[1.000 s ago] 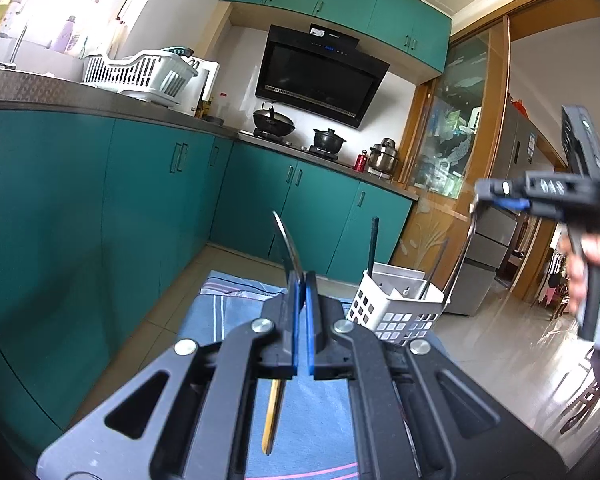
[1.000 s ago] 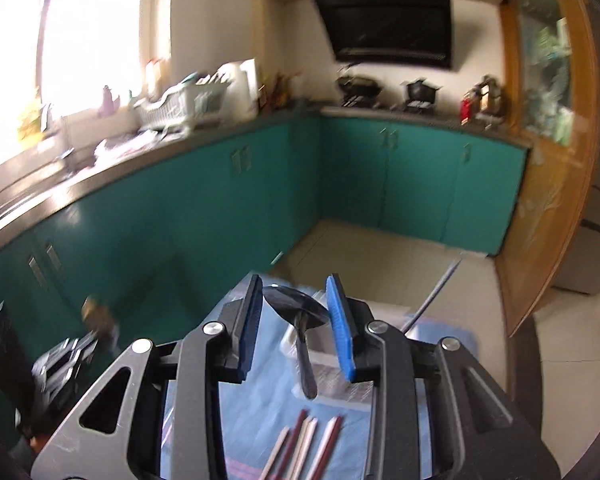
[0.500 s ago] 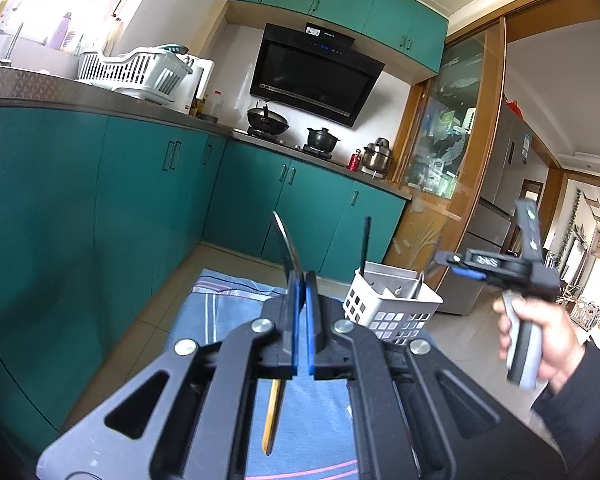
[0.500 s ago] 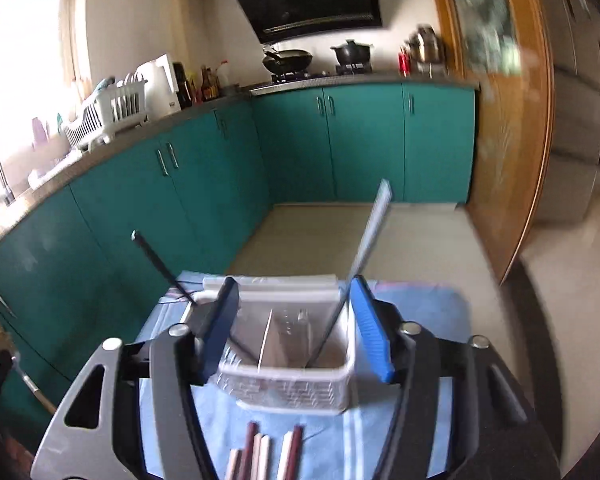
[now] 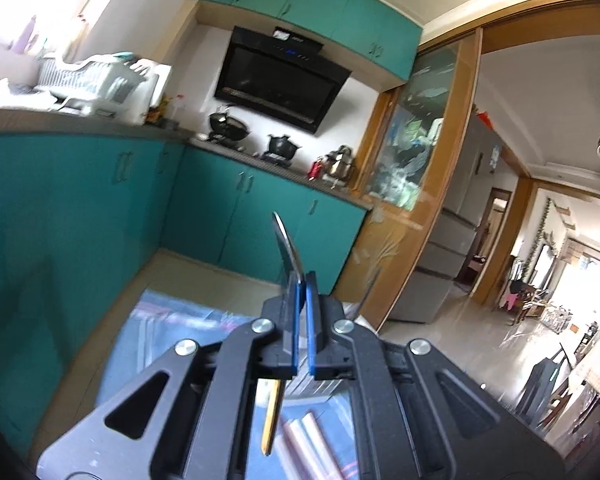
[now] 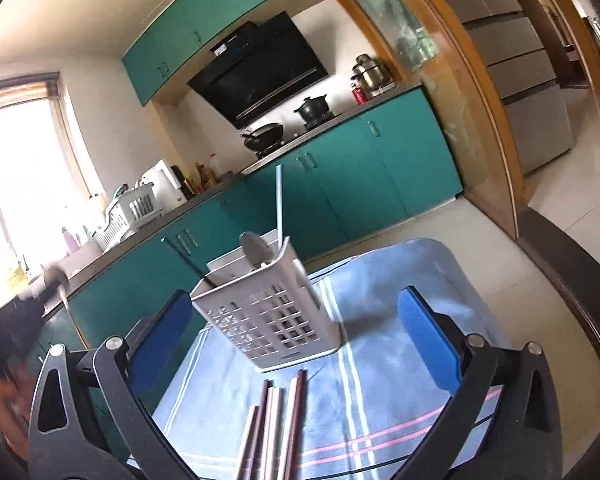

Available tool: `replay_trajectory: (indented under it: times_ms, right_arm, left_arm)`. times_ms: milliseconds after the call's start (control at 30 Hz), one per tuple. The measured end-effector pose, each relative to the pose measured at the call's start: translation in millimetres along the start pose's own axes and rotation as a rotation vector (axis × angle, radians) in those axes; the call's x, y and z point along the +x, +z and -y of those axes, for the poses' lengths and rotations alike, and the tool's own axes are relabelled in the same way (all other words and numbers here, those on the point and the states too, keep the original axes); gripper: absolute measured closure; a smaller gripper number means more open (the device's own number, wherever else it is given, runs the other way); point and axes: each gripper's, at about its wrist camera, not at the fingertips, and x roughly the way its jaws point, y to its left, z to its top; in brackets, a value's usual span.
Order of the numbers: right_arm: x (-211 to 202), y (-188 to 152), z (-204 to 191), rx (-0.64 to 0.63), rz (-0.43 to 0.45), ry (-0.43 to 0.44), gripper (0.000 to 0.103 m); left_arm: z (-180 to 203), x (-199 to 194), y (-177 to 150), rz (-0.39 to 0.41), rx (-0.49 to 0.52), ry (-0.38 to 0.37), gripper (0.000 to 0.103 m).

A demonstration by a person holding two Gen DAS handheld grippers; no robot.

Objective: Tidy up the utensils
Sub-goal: 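Lower the yellow-handled spoon into the basket and open the left tool, then move both open tools down toward the chopsticks lying on the cloth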

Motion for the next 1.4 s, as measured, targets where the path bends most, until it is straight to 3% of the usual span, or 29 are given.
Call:
replay_trajectory:
  times_ms: [233,367,500,533,600,633,733,833,867,1033,1133,1233,1400]
  right_arm:
    - [5,6,25,0.119,-0.029,0.020,0.003]
    - [5,7,29,0.133,-0.041,0.035,0.003]
    - [7,7,28,0.123,-0.062,0.047,0.003]
    - [8,7,27,0.118,-0.067,0.053,0.003]
    - [8,7,25,0.109,-0.075,0.061,0.003]
    - [9,7,23,0.102,-0.081,0.065,0.003]
    - [7,7,12,0.048,-0.088,0.056,0.003]
    - [7,4,-8,-0.070,-0.116,0.017,0.003]
    - [9,0,-16,-0.121,-0.135,-0.011,0.003]
    - [26,-24,-45,-0.277,-0.256,-0.133,0.003]
    - [31,-37,-50,-0.286,-0.294,-0.186,0.003]
    - [26,-52,-58,-0.300,-0.306,-0.204,0.003]
    - [22,-77,-63,-0.318,-0.344,-0.210,0.003]
  left_arm:
    - [63,81,48,0.036,0.082,-0.074,0.100]
    - [67,131,36,0.030,0.108,-0.048,0.100]
    - [59,170,1,-0.036,0.135,-0.006,0.100]
    - [56,175,-10,-0.050,0.147,0.011,0.095]
    - [49,180,-31,-0.087,0.163,0.037,0.060]
    - [46,177,-37,-0.088,0.165,0.045,0.045]
    - [36,148,-48,-0.092,0.172,0.078,0.042]
    - [27,91,-60,-0.105,0.128,0.079,0.021]
    - [26,76,-67,-0.118,0.133,0.085,0.019]
    - [17,22,-114,-0.253,0.180,0.192,0.017]
    - [-3,14,-141,-0.340,0.093,0.214,0.017]
    - [-10,23,-159,-0.439,0.104,0.222,0.018]
    - [-17,19,-159,-0.459,0.074,0.209,0.018]
